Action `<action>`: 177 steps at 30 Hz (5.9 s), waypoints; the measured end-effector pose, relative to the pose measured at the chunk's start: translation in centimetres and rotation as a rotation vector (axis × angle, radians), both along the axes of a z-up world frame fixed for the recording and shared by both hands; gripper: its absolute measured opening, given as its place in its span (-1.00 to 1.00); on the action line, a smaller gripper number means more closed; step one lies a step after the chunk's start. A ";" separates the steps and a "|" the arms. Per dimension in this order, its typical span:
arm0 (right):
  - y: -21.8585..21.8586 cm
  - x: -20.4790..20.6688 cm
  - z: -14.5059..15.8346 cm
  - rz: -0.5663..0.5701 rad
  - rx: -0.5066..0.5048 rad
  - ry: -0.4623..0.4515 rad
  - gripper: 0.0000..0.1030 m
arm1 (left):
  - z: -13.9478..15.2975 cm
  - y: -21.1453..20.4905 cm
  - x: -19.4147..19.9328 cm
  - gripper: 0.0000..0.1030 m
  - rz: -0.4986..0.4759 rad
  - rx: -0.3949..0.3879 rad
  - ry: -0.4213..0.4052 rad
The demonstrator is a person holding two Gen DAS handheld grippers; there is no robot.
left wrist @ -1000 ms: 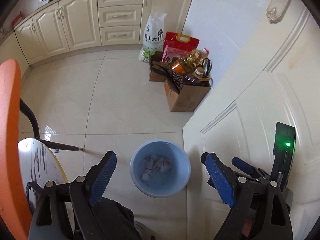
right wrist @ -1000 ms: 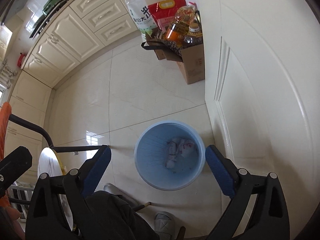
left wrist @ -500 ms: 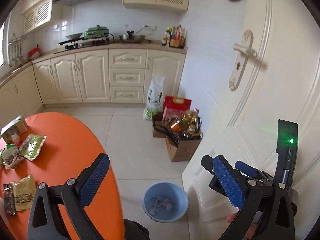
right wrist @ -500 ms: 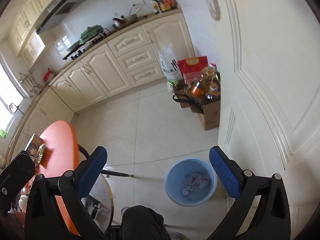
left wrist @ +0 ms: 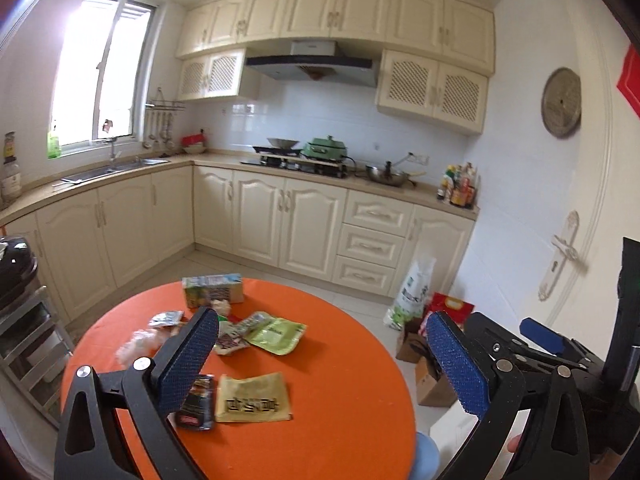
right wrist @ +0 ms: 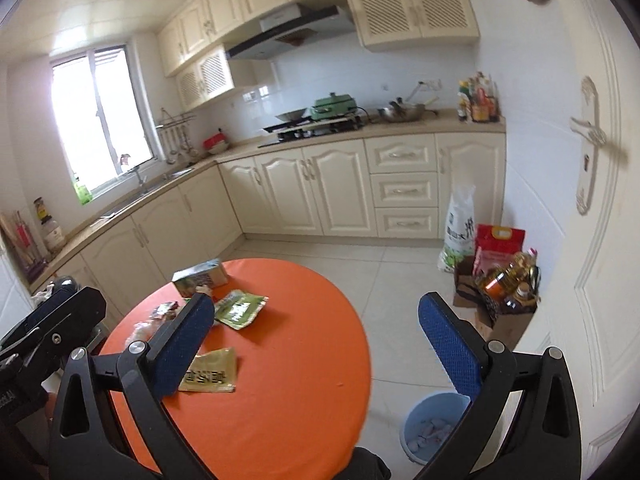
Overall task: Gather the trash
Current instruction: 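Move both open grippers back over the orange table, then close the left gripper on the white plastic bag bundle, then grasp the yellow packet with black text using the right gripper, then carry the white bag and yellow packet over to the trash bin, then open both grippers above the bin to drop the items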
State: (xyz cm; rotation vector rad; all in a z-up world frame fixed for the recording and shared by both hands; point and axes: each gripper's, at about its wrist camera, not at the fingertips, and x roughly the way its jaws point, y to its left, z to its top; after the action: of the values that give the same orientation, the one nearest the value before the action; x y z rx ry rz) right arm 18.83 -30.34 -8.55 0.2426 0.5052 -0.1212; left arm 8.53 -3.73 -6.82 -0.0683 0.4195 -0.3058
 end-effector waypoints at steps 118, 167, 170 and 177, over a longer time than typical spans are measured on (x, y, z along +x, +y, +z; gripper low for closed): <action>14.5 14.3 -19.6 0.488 -0.016 0.400 -0.75 | -10.6 10.4 4.6 -0.26 0.125 0.050 0.345; -25.0 -1.7 -24.4 -0.219 0.335 0.397 -0.75 | -17.5 -34.9 20.0 -0.26 -0.639 0.264 0.576; -27.1 -1.1 -27.5 -0.238 0.399 0.432 -0.74 | -20.2 -37.9 22.2 -0.22 -0.649 0.300 0.633; -30.2 -0.7 -32.7 -0.283 0.520 0.474 -0.42 | -24.3 -43.9 26.6 0.33 -0.616 0.374 0.690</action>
State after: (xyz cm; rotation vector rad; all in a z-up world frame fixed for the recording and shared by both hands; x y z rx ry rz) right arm 18.17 -60.58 -41.26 0.8064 0.9715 -0.3278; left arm 35.10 -47.68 -31.07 0.3397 1.1818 -0.8108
